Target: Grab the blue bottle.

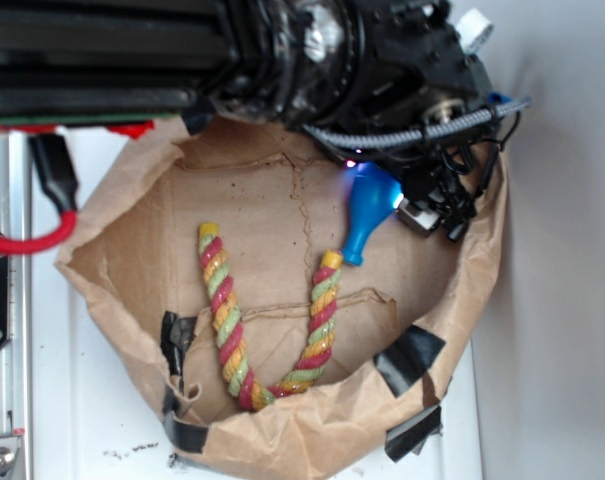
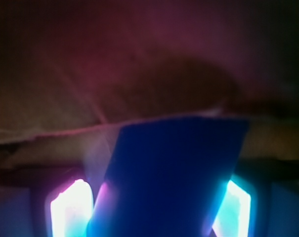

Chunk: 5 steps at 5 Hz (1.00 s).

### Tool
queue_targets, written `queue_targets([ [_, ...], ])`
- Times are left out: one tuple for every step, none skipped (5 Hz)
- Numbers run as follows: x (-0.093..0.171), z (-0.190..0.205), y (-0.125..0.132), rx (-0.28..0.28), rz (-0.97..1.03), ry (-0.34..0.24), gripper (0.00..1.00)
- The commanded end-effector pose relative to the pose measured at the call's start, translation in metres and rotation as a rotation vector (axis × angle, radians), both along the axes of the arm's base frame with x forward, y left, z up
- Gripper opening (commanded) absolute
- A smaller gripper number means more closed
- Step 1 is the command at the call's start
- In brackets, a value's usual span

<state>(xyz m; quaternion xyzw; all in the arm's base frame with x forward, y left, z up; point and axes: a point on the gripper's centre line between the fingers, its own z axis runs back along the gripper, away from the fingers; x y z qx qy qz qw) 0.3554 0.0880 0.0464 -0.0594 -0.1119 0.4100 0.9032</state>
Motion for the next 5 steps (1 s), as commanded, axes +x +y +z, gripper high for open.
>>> queue_targets([
  [-0.049,0.112,-0.022,-0.052,-0.129,-0.146,0.00],
  [-0.067,0.131,-0.045,-0.013,-0.187,-0.169,0.00],
  [-0.080,0.152,-0.063,0.021,-0.326,-0.188,0.00],
  [-0.080,0.158,-0.073,0.140,-0.370,-0.154,0.00],
  [-0.077,0.151,-0.071,0.158,-0.373,-0.115,0.00],
])
